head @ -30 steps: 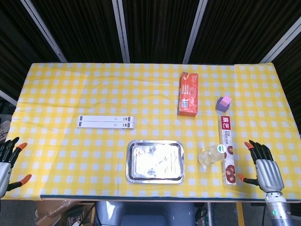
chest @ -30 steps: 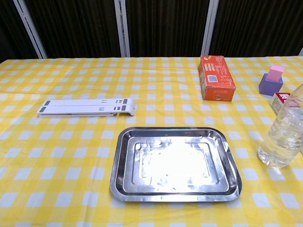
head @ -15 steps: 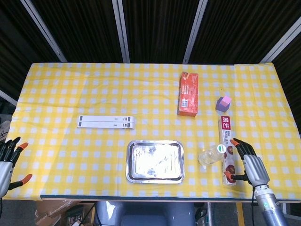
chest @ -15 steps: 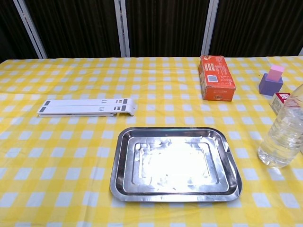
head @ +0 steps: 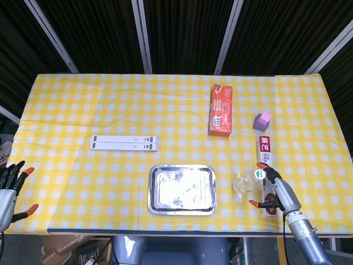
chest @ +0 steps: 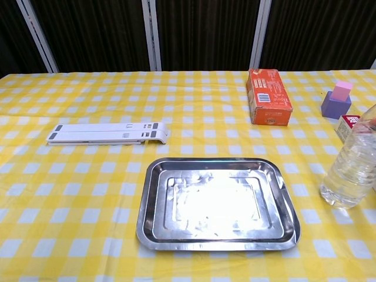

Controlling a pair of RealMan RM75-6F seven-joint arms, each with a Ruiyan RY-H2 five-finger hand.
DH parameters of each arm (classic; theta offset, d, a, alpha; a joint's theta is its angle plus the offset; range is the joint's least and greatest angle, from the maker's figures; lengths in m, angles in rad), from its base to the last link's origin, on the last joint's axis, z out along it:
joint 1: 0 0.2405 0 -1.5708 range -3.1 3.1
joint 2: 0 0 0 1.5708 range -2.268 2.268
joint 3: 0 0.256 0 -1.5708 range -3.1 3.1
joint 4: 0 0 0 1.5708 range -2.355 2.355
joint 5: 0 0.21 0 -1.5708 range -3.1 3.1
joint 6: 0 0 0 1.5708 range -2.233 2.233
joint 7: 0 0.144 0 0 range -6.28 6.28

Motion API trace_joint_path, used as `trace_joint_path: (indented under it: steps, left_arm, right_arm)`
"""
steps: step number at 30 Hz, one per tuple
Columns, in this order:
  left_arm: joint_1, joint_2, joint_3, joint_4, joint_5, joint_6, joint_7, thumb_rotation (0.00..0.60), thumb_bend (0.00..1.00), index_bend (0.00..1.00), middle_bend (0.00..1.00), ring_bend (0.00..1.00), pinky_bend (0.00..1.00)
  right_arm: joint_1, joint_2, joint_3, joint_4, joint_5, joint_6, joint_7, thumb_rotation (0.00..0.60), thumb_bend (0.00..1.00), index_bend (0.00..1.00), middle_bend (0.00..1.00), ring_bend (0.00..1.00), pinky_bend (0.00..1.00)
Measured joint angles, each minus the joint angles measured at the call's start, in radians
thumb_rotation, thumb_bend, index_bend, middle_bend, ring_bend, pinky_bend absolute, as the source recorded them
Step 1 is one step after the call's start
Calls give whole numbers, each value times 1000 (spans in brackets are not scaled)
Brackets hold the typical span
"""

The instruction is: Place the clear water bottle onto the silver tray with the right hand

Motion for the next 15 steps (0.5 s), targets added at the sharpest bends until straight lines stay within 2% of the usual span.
trace_joint_path:
  steps: [6, 15]
  left_arm:
    - [0, -1, 1, -1, 1, 0, 3, 600, 201, 137, 0, 0, 0]
    - [0, 3, -1, -1, -5, 0, -4, 600, 201, 140, 0, 0, 0]
  right_arm:
    - [25, -1, -6, -10, -20, -48, 146, 600, 143, 114, 74, 0, 0]
    - [46, -59, 16, -14, -3, -52, 223, 600, 143, 114, 84, 0, 0]
